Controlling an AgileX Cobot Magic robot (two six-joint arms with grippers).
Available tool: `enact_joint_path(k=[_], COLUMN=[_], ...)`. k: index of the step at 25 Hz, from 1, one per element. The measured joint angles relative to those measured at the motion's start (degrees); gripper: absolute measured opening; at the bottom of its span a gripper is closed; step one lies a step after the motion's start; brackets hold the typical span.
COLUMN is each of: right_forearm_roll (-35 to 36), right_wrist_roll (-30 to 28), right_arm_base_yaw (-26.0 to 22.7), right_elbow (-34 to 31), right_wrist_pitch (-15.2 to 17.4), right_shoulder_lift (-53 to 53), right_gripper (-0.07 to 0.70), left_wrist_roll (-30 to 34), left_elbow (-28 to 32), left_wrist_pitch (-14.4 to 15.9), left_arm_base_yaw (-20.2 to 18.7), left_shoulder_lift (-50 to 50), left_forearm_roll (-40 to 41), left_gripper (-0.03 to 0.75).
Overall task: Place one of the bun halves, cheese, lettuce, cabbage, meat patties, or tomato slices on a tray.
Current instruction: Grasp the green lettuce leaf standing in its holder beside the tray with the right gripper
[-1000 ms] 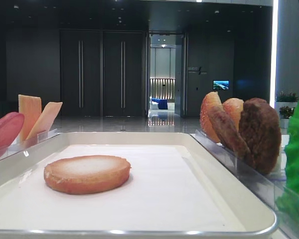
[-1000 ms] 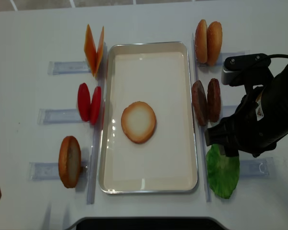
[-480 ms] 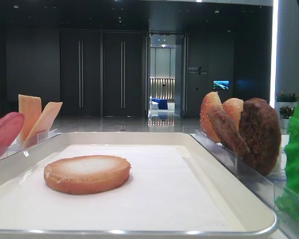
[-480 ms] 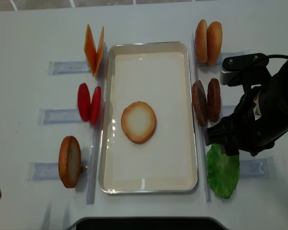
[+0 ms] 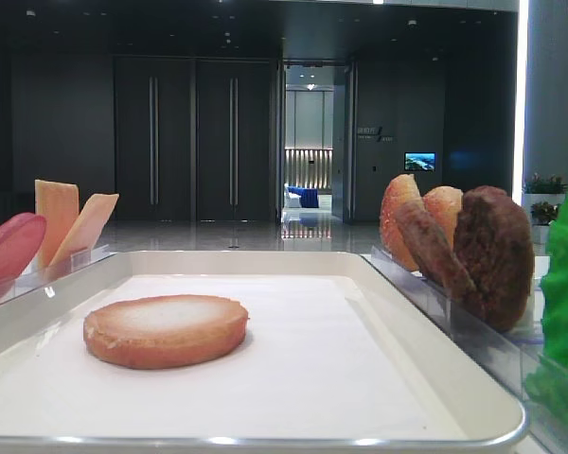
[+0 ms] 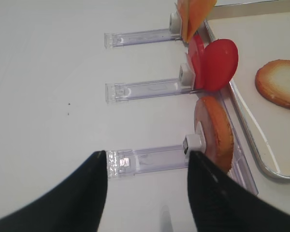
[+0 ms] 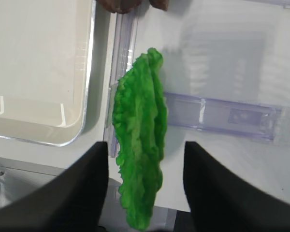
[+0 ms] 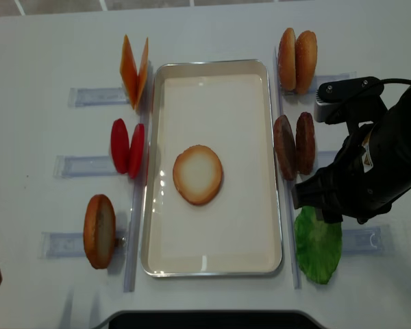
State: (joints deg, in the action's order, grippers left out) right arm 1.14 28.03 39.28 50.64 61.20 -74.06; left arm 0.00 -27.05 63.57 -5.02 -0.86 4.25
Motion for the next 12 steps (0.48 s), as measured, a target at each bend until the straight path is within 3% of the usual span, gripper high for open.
enact_joint_path(k=[12], right_forearm_roll=[-0.09], right_wrist_roll=[-0.62], right_arm_base_yaw=[0.0], right_elbow=[0.0], right_wrist_pitch=[1.22], right_shoulder_lift=[0.0], right_gripper=[0.34], left_wrist_roll=[0.0], left_elbow=[0.0], left_wrist_pitch=[0.0], left_arm_base_yaw=[0.0], left_shoulder_lift=[0.0], left_forearm_roll=[0.0], left_gripper=[0.408])
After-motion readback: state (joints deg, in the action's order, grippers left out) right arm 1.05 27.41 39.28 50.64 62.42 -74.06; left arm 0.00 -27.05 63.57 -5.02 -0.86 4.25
